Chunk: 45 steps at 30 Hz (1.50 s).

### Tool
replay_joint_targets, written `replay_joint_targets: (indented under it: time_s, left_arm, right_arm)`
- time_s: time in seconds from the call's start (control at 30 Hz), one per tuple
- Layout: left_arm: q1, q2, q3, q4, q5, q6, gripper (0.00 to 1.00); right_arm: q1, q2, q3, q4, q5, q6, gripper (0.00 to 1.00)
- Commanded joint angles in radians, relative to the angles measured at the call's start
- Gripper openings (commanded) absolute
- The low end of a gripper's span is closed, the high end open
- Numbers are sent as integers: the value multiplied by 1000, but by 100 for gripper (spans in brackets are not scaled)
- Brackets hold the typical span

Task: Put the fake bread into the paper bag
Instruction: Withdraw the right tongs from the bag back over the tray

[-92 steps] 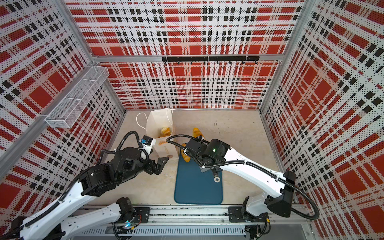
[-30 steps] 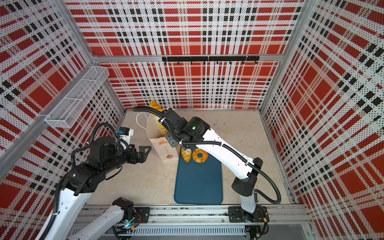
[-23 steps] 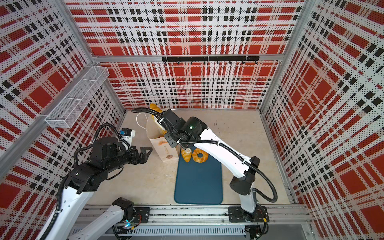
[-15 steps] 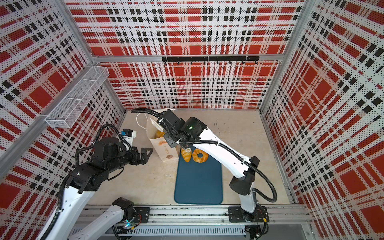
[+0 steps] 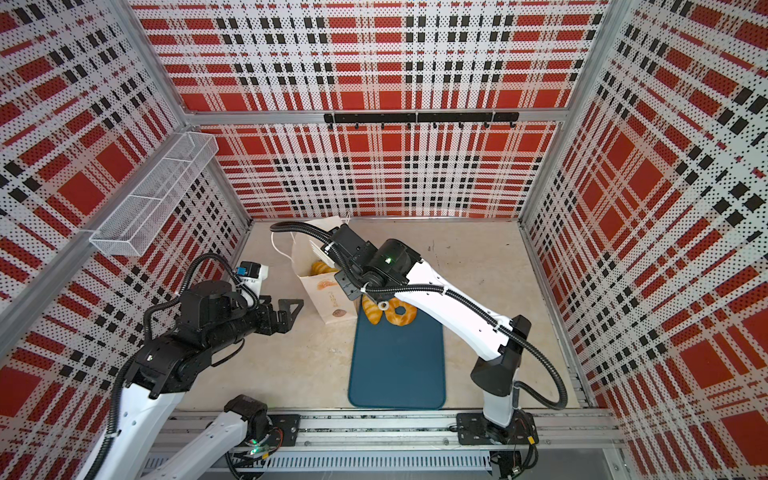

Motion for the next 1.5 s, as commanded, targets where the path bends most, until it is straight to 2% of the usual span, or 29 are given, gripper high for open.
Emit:
replay_joint_targets:
  time_s: [0.0, 0.27, 0.8, 1.3, 1.47]
  left_arm:
    - [-3, -5, -9, 7, -12, -10, 99]
    - [-54, -42, -20, 9, -73, -43, 99]
    - [-268, -100, -74, -11, -281, -136, 99]
    - [-435, -123, -149, -12, -378, -232, 99]
    - [-496, -121, -190, -2, -414, -273, 99]
  right_arm:
    - [4, -99, -47, 70, 41, 33, 57]
    - [22, -237, -225, 80, 89, 94, 57]
    - [28, -470, -526, 73, 142, 211, 57]
    - [30, -558, -804, 41, 139, 391, 58]
    - [23, -580, -874, 52, 136, 405, 58]
